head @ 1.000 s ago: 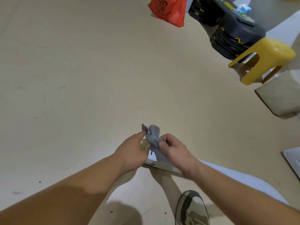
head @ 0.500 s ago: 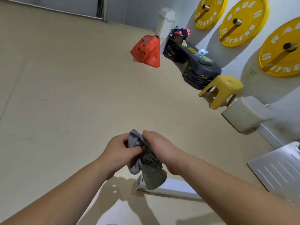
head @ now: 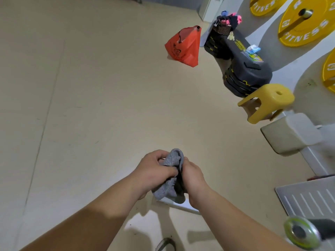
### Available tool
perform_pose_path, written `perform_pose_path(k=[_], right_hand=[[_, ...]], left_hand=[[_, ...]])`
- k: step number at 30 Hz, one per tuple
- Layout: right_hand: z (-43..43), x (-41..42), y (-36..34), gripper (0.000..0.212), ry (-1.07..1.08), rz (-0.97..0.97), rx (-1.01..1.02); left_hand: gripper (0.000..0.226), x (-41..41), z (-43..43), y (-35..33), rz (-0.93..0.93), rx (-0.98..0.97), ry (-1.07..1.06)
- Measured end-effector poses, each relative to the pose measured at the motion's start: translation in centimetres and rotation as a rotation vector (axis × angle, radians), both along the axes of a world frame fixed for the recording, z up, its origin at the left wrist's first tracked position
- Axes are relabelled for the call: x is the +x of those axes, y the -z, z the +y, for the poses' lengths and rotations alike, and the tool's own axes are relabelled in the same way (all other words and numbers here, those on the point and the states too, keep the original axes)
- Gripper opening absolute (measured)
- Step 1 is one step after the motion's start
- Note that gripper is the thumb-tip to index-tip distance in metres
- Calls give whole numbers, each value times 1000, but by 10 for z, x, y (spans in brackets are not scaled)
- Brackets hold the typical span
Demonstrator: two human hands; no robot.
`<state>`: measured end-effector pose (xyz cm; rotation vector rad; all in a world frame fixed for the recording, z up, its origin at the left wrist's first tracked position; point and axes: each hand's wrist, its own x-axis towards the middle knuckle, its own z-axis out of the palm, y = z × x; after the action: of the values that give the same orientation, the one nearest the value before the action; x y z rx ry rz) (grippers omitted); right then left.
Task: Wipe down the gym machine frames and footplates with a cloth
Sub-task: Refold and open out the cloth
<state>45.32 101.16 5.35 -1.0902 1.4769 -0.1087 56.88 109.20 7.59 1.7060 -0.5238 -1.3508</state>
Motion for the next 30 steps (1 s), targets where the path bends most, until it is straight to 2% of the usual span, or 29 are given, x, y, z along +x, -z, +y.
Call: perform_pose_path(k=[3, 5, 9, 13, 15, 19, 26, 30], right_hand=[[10, -4, -48, 41, -19, -13, 41], [17, -7, -88, 36, 7, -59, 60], [37, -14, -193, 42, 12, -186, 114], [41, -32, -282, 20, 5, -265, 55], [35, -46, -311, 19, 10, -209, 12], [11, -78, -348, 13, 21, -144, -37], [-43, -127, -380, 16, 139, -105, -67], [-74, -134, -400, 9, 151, -144, -147]], left_hand=[[33, -2, 14, -48, 44, 2, 14], [26, -2, 27, -81, -7, 16, 34], [9, -6, 38, -161, -122, 33, 75], [19, -17, 25, -244, -30, 7, 74], [27, -27, 16, -277, 3, 19, 122], [33, -52, -11, -323, 106, 49, 196], [23, -80, -77, -361, -30, 67, 252], [26, -69, -116, -397, 88, 44, 374]])
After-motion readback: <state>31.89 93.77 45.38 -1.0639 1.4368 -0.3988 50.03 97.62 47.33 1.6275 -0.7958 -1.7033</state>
